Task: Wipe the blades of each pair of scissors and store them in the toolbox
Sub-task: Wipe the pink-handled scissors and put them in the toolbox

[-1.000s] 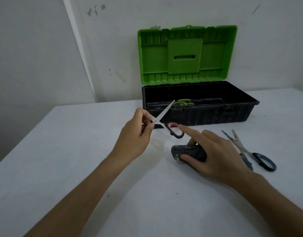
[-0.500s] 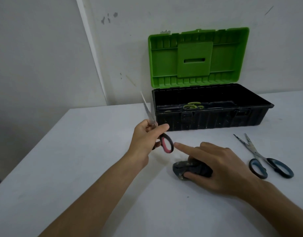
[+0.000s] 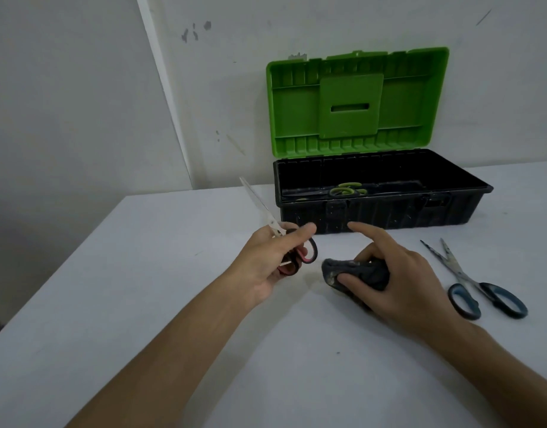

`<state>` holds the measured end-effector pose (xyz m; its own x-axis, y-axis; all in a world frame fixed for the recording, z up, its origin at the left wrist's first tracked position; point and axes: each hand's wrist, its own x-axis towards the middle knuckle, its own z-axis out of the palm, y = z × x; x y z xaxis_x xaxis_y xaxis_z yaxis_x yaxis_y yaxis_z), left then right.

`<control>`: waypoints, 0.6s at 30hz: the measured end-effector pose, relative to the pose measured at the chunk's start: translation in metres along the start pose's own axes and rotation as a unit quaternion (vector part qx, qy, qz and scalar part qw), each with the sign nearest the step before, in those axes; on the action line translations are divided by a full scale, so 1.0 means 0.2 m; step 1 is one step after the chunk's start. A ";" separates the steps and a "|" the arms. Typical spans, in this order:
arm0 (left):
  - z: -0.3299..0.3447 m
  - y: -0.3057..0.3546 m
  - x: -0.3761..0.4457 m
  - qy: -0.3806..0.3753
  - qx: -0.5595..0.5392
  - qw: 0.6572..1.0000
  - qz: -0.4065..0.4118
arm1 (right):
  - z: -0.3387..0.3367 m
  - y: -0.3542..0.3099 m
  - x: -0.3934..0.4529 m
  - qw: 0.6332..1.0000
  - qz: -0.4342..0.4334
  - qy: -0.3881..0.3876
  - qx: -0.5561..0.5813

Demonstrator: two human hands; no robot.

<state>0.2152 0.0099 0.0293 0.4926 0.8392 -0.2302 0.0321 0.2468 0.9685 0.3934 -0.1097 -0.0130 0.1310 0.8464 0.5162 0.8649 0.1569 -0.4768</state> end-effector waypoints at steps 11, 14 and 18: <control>-0.01 0.08 0.07 -0.010 0.129 0.978 0.161 | -0.15 0.05 0.10 0.994 0.061 0.066 0.064; 0.03 0.21 0.17 -0.027 0.175 0.955 0.238 | -0.28 0.10 0.21 0.988 0.070 0.112 0.077; 0.18 0.37 0.38 -0.016 0.226 0.926 0.300 | -0.47 0.23 0.38 0.979 0.110 0.160 0.058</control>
<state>0.2868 0.0741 0.0878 0.5645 0.7430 0.3595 0.1017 -0.4948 0.8630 0.4892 -0.0854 0.0704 0.4691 0.6667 0.5792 0.7401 0.0611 -0.6697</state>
